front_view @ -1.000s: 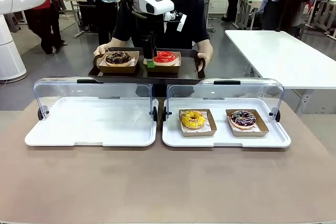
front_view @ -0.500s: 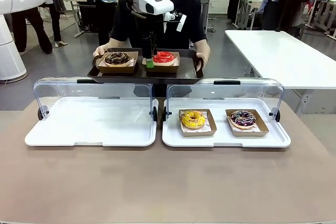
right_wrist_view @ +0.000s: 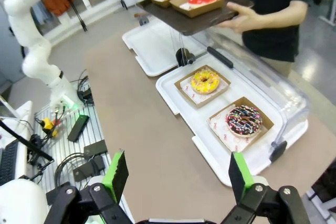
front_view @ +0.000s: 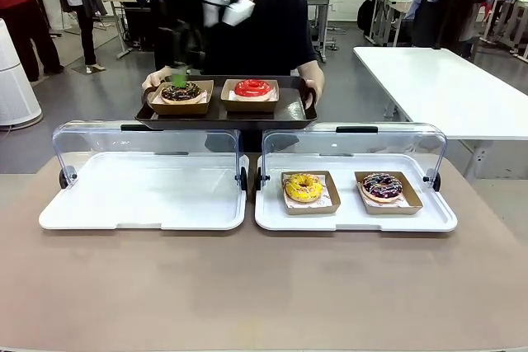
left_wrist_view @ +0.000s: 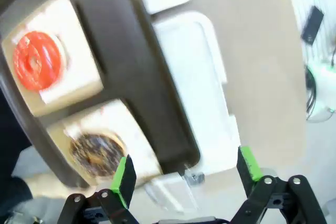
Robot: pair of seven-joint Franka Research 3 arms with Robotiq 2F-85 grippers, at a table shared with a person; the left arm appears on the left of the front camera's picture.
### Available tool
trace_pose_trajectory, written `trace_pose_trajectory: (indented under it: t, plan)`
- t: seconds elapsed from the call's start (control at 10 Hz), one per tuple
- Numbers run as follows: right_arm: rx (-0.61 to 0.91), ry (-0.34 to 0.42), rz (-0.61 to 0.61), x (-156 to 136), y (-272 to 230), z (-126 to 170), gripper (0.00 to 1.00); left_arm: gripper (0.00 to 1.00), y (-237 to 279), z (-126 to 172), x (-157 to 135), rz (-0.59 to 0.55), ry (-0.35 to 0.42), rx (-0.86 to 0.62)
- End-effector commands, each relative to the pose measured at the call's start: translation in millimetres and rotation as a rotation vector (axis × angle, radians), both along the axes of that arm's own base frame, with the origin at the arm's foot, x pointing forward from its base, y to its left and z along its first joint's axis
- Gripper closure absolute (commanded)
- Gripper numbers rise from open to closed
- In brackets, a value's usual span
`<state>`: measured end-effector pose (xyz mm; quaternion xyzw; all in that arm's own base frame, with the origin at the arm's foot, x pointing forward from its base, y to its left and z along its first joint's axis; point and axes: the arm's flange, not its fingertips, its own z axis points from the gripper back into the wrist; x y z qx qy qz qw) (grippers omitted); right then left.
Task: Provide the desired donut to the person.
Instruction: Place the picked Paper togo box onto the Handle tray extended by the person.
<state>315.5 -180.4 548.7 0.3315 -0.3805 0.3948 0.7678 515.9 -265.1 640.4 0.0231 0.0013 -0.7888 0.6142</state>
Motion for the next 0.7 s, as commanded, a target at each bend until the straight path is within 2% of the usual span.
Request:
trace_pose_trajectory:
  t: [0.0,0.1,0.4,0.6]
  plan:
    - [0.021,-0.016,0.006,1,0,0,0.0,0.0,93,-8,-79,-0.04,-0.049,-0.061]
    - [0.021,-0.016,0.006,1,0,0,0.0,0.0,132,-9,-102,-0.035,-0.058,-0.079]
    - [0.021,-0.016,0.006,1,0,0,0.0,0.0,191,-30,-164,0.002,-0.107,-0.126]
    - [0.021,-0.016,0.006,1,0,0,0.0,0.0,229,-32,-155,0.068,-0.131,-0.137]
